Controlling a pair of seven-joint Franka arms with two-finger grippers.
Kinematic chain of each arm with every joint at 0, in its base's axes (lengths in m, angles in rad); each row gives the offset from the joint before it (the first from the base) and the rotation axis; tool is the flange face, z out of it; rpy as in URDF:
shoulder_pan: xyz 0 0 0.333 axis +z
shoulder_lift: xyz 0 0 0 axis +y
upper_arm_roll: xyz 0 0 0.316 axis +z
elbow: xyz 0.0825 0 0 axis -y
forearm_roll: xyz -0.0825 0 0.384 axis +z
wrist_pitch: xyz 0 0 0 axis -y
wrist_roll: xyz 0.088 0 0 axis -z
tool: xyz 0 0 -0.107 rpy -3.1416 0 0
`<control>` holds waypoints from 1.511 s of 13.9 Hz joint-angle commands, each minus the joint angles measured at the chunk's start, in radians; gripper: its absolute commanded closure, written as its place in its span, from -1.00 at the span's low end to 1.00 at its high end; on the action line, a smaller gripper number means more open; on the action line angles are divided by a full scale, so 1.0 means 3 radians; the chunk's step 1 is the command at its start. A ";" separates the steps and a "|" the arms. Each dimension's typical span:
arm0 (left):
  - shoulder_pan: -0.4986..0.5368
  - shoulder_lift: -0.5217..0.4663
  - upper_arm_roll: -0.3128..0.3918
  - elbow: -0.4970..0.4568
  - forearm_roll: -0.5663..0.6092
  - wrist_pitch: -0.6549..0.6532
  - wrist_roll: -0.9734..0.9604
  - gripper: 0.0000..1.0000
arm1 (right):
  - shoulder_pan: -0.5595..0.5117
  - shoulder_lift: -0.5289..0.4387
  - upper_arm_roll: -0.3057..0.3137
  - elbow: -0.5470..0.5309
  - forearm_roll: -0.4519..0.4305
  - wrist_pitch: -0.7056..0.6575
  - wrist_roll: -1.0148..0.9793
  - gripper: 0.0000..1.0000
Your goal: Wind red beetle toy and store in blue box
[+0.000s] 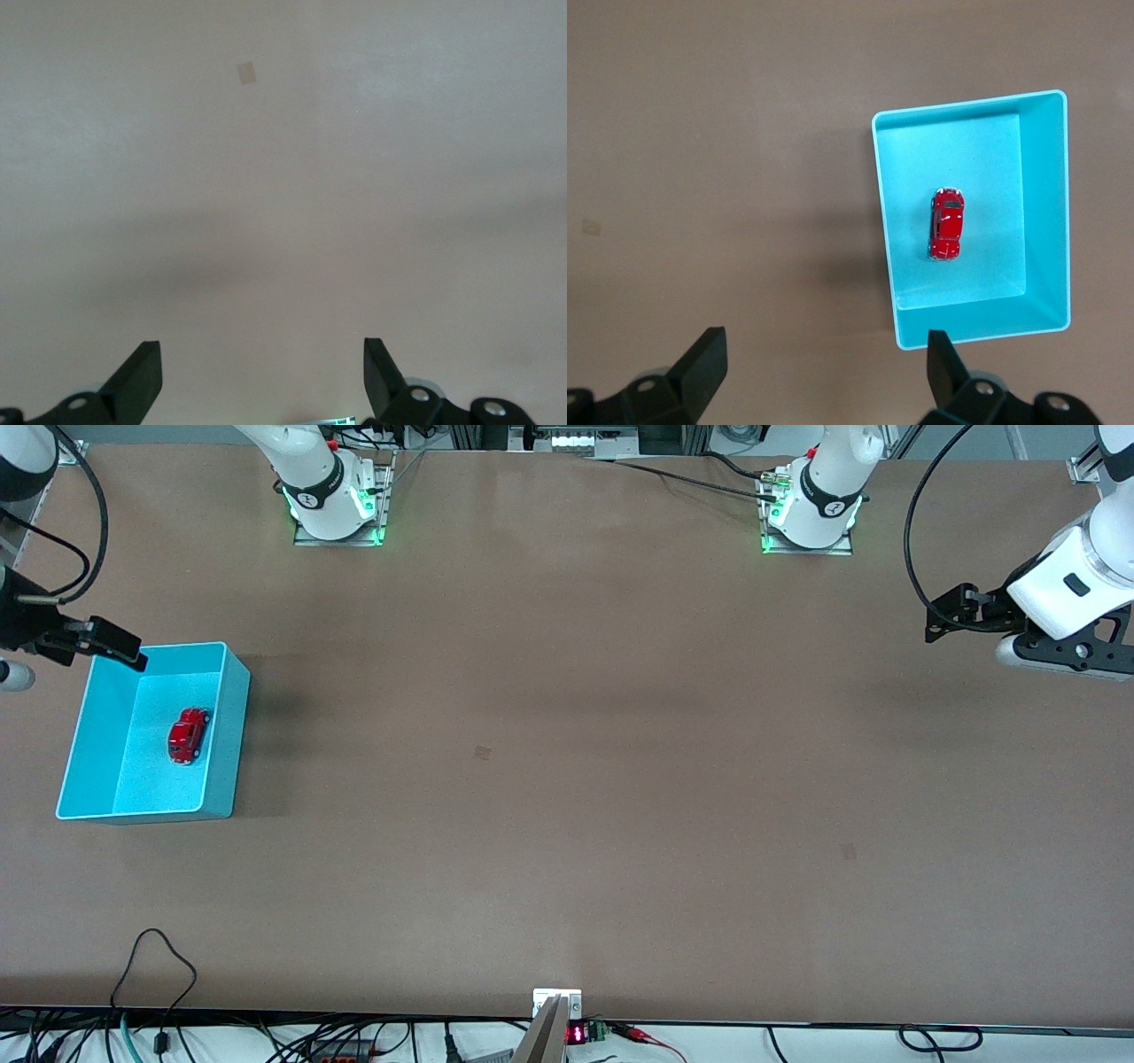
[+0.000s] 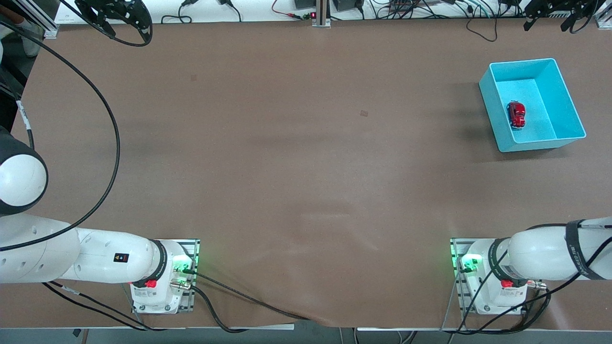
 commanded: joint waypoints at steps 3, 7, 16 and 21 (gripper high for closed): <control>0.0007 0.0026 -0.0001 0.0086 -0.0051 -0.0070 -0.0001 -1.00 | 0.0043 -0.0193 -0.0028 -0.0151 -0.0036 0.0046 -0.0170 -1.00; 0.0007 0.0031 -0.0001 0.0086 -0.0051 -0.0070 -0.0001 -1.00 | 0.0028 -0.0208 -0.0048 -0.0120 -0.0031 -0.0036 -0.0160 -1.00; 0.0007 0.0026 -0.0001 0.0086 -0.0051 -0.0070 0.0004 -1.00 | 0.0043 -0.0270 -0.0023 -0.0105 -0.0015 -0.0220 -0.0119 -1.00; 0.0007 0.0026 -0.0001 0.0086 -0.0051 -0.0070 0.0004 -1.00 | 0.0054 -0.0260 -0.0023 -0.0095 -0.0005 -0.0205 -0.0114 -1.00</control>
